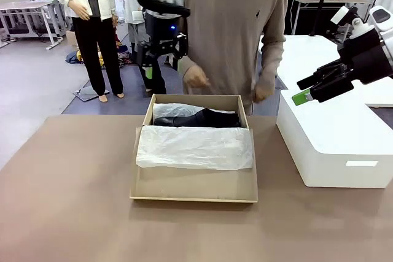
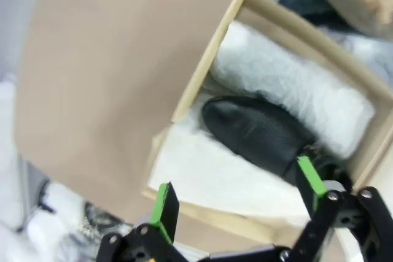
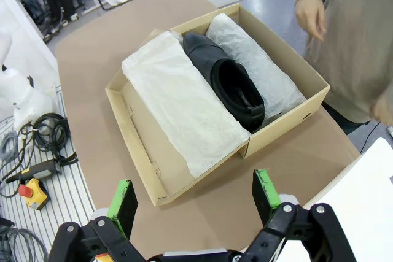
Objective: Pack the shoes into the box.
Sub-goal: Close the Shoes Box.
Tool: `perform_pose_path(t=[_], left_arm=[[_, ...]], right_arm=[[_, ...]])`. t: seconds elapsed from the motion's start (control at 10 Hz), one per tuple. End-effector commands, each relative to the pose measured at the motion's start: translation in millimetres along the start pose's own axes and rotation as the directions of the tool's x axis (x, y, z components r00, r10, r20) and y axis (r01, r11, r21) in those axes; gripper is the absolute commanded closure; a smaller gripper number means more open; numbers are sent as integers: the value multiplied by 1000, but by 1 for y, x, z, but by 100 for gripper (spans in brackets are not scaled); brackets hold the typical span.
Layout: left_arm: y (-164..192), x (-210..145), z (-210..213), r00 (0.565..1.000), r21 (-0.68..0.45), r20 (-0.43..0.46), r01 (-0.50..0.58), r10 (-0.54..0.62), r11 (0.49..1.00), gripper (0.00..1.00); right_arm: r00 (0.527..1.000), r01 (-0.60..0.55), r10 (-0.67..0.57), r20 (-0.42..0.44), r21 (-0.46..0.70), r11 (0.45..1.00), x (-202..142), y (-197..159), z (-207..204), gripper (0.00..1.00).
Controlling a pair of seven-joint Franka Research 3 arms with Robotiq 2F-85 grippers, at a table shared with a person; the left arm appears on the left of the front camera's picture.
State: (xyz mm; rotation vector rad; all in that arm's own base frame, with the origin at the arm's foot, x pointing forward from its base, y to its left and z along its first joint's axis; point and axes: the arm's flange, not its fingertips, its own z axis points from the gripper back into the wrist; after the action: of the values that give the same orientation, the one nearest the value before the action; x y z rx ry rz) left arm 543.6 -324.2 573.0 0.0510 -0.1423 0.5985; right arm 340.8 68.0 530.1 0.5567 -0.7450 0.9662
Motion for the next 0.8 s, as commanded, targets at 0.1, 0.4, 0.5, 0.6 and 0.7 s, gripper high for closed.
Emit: perform_pose_path(t=[0.1,0.4,0.5,0.6,0.7], left_arm=[[34,4,-9,910,32,-22,414,-413,910,0],[23,6,-8,913,22,-36,407,-406,913,0],[23,6,-8,913,22,-36,407,-406,913,0],[23,6,-8,913,22,-36,407,-406,913,0],[23,6,-8,913,22,-36,407,-406,913,0]], right_arm=[[999,-22,21,37,13,1000,0,-2,-3,0],[999,-22,21,37,13,1000,0,-2,-3,0],[999,-22,21,37,13,1000,0,-2,-3,0],[999,-22,21,37,13,1000,0,-2,-3,0],[999,-22,21,37,13,1000,0,-2,-3,0]])
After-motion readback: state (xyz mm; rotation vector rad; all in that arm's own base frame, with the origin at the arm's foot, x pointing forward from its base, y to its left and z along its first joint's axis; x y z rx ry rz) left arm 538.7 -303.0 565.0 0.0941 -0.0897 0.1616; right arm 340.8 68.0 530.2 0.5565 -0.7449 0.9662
